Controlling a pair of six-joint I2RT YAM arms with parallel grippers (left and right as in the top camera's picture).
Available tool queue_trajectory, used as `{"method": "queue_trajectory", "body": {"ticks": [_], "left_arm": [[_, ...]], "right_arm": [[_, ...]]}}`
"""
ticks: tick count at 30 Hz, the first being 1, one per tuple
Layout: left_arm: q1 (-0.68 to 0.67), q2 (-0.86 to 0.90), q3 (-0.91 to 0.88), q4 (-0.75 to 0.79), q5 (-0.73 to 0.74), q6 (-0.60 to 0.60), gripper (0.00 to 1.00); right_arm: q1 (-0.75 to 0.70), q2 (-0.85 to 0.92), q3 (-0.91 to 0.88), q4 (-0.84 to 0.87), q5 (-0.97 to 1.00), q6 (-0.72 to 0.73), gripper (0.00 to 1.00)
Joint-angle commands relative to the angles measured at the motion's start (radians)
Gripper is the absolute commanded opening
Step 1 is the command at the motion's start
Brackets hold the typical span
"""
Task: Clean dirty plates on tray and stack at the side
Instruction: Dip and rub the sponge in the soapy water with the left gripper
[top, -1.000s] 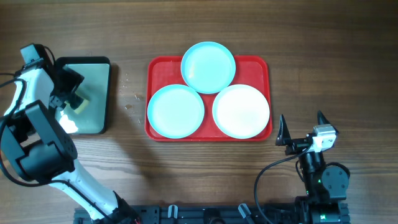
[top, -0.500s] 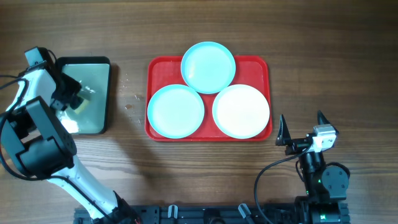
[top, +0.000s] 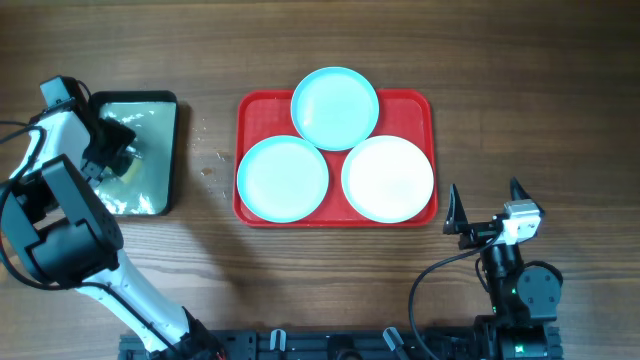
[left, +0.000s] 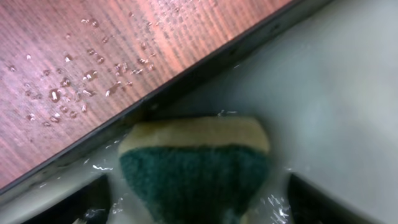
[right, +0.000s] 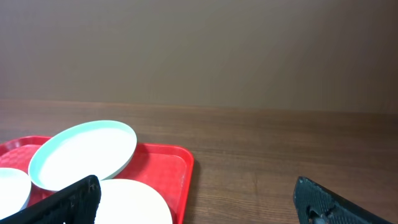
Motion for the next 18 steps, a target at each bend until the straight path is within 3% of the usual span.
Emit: {"method": "queue_trajectory", "body": {"ticks": [1,2,3,6,7,8,9,14,15,16,17,18], "left_arm": [[-0.001,0.015,-0.01,-0.029,0.019,0.002,0.48],[-0.001,0.015,-0.01,-0.035,0.022,0.002,0.09],[-0.001,0.015,-0.01,-0.044,0.022,0.002,0.04],[-0.001,0.015,-0.01,-0.062,0.022,0.002,0.04],[-0.001,0.015,-0.01,-0.071,0.023,0.002,0.18],[-0.001,0.015,-0.01,-0.089,0.043,0.002,0.89],[-0.001,0.015,-0.01,-0.099,0.068,0.002,1.0],[-0.001,0.015,-0.01,-0.143,0.24,0.002,1.0],[-0.001,0.015,-0.01,-0.151,0.24,0.002,0.92],[-0.001,0.015,-0.01,-0.161,0.24,0.002,0.71],[-0.001,0.015,-0.01,-0.163,0.24,0.002,0.39],[-0.001,0.015,-0.01,-0.163,0.24,0.002,0.24]], "right_arm": [[0.003,-0.006,-0.002,0.002,0.01,0.008,1.0],[0.003,-0.006,-0.002,0.002,0.01,0.008,1.0],[0.003,-0.006,-0.002,0.002,0.01,0.008,1.0],[0.003,-0.006,-0.002,0.002,0.01,0.008,1.0],[0.003,-0.006,-0.002,0.002,0.01,0.008,1.0],[0.003,-0.006,-0.002,0.002,0.01,0.008,1.0],[0.003,-0.006,-0.002,0.002,0.01,0.008,1.0],[0.003,-0.006,-0.002,0.002,0.01,0.008,1.0],[0.003,-0.006,-0.002,0.002,0.01,0.008,1.0],[0.003,-0.006,-0.002,0.002,0.01,0.008,1.0],[0.003,-0.006,-0.002,0.002,0.01,0.008,1.0],[0.003,-0.006,-0.002,0.002,0.01,0.008,1.0]]}}
